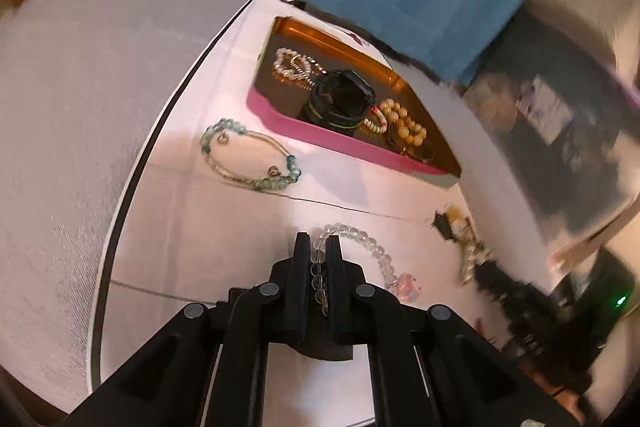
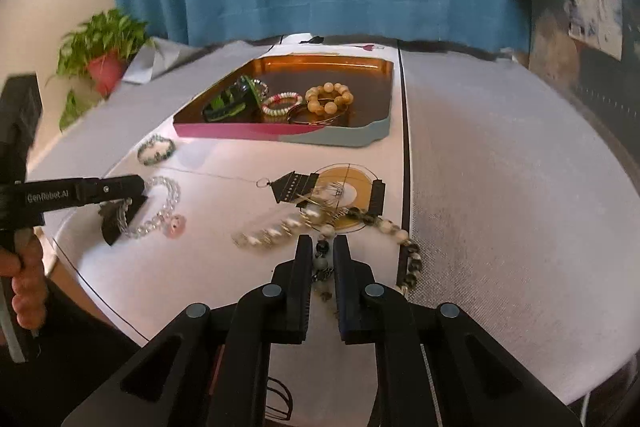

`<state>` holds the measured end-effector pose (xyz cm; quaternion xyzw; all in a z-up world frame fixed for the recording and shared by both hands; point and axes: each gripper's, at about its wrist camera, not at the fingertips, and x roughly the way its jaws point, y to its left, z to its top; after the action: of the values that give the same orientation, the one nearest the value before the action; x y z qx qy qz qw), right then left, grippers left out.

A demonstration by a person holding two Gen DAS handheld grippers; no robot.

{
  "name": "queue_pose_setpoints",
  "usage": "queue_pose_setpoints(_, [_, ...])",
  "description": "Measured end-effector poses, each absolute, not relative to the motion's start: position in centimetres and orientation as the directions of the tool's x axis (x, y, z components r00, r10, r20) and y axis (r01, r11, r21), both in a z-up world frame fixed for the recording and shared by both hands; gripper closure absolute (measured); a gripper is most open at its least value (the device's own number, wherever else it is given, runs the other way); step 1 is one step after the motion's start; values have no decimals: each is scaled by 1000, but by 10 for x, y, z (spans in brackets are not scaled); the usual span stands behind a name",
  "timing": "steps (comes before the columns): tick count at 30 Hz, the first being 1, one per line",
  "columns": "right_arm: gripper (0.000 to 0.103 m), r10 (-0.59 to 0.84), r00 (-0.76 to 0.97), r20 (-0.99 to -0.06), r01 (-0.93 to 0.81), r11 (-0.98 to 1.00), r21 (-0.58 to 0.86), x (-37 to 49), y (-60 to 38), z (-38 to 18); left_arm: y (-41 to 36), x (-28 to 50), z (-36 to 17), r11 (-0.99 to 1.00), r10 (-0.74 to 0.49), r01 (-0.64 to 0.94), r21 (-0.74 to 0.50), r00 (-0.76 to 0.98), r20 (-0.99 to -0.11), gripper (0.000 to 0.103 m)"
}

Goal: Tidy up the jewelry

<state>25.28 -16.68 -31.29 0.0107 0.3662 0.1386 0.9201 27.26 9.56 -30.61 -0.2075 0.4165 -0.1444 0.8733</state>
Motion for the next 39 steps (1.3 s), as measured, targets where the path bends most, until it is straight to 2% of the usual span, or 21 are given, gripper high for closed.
queue_pose_setpoints(1, [94,272,694,-666,-247,960,135,251,-168,-311,93,271,-305,881,-413,80,-467,614,-673,98])
queue_pose_setpoints(3, [103,288,711,-641,-247,956,156,249,-172,-306,85,268,-300,906,-377,94,-412,622,-686,98])
queue_pose_setpoints(6, [103,314,719,-620,-257,949,183,246,-173,-301,76,260,-292,919,-366,134,-370,640,-676,98])
queue_pose_setpoints(11, [103,313,695,-647,-267,948,172,242,-167,-304,69,257,-287,924,-363,162,-345,652,-666,98])
queue_pose_setpoints(15, [99,237,710,-663,-258,964,68,239,-155,-307,71,254,-283,917,-379,174,-358,660,-649,98])
queue_pose_setpoints(17, [94,225,700,-678,-269,962,42,239,-150,-311,71,255,-285,919,-376,170,-357,654,-657,98])
queue_pose_setpoints(20, [93,183,717,-673,-272,962,-29,237,-142,-313,71,259,-288,922,-367,160,-352,646,-670,98])
queue_pose_setpoints(25, [91,223,727,-650,-264,964,35,239,-149,-307,70,262,-289,919,-376,165,-359,640,-670,98])
queue_pose_setpoints(30, [90,327,707,-627,-281,944,175,244,-156,-302,68,263,-290,916,-385,171,-364,635,-670,98])
queue_pose_setpoints(32, [87,338,676,-655,-265,941,212,250,-155,-308,67,264,-290,916,-386,172,-363,631,-673,98])
queue_pose_setpoints(33, [81,351,659,-665,-251,937,245,254,-156,-311,67,264,-291,917,-385,172,-361,627,-678,98])
queue_pose_setpoints(35, [69,368,659,-656,-245,930,275,256,-154,-311,66,265,-292,919,-381,170,-357,623,-683,98])
queue_pose_setpoints(37, [49,384,657,-649,-245,922,299,260,-150,-311,67,265,-293,918,-381,168,-359,621,-685,98])
queue_pose_setpoints(39, [41,383,662,-644,-228,922,313,263,-144,-311,68,266,-294,919,-380,165,-359,619,-687,98])
